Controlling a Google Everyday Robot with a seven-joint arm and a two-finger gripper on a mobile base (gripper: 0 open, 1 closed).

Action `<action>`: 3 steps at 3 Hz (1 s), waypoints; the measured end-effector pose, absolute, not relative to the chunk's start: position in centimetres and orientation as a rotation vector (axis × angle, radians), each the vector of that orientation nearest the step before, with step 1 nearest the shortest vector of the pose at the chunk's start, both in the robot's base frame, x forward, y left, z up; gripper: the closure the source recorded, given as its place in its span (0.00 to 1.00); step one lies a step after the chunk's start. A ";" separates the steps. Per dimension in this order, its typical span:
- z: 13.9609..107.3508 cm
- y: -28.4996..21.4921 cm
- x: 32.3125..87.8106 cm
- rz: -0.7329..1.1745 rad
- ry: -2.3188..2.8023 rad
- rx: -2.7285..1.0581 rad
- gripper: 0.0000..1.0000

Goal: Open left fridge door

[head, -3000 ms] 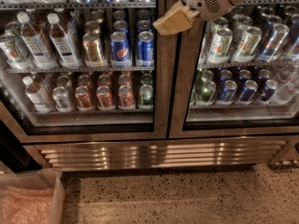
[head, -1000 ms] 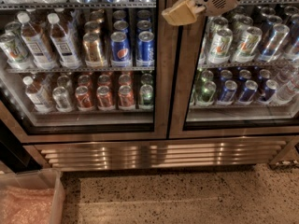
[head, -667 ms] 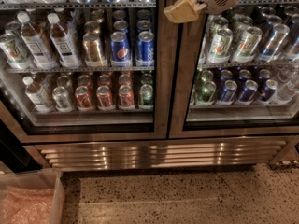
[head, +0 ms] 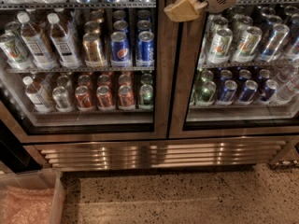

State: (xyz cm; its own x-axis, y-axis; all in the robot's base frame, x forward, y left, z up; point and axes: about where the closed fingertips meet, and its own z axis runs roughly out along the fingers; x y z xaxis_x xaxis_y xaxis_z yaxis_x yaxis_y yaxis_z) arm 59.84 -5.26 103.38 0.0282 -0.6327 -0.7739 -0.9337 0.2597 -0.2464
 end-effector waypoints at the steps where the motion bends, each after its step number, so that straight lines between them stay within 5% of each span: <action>1: 103.5 -5.4 60.1 0.450 1.689 -1.457 1.00; 3: 103.5 -5.4 60.2 0.452 1.691 -1.454 1.00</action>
Offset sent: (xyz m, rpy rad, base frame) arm -0.2099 -0.0172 -0.0671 0.2442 0.2515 -0.1927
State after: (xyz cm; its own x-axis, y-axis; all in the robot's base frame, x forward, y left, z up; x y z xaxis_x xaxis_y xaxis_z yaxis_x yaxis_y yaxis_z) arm 60.17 -5.44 103.51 0.0246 -0.6313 -0.7751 -0.9338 0.2622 -0.2433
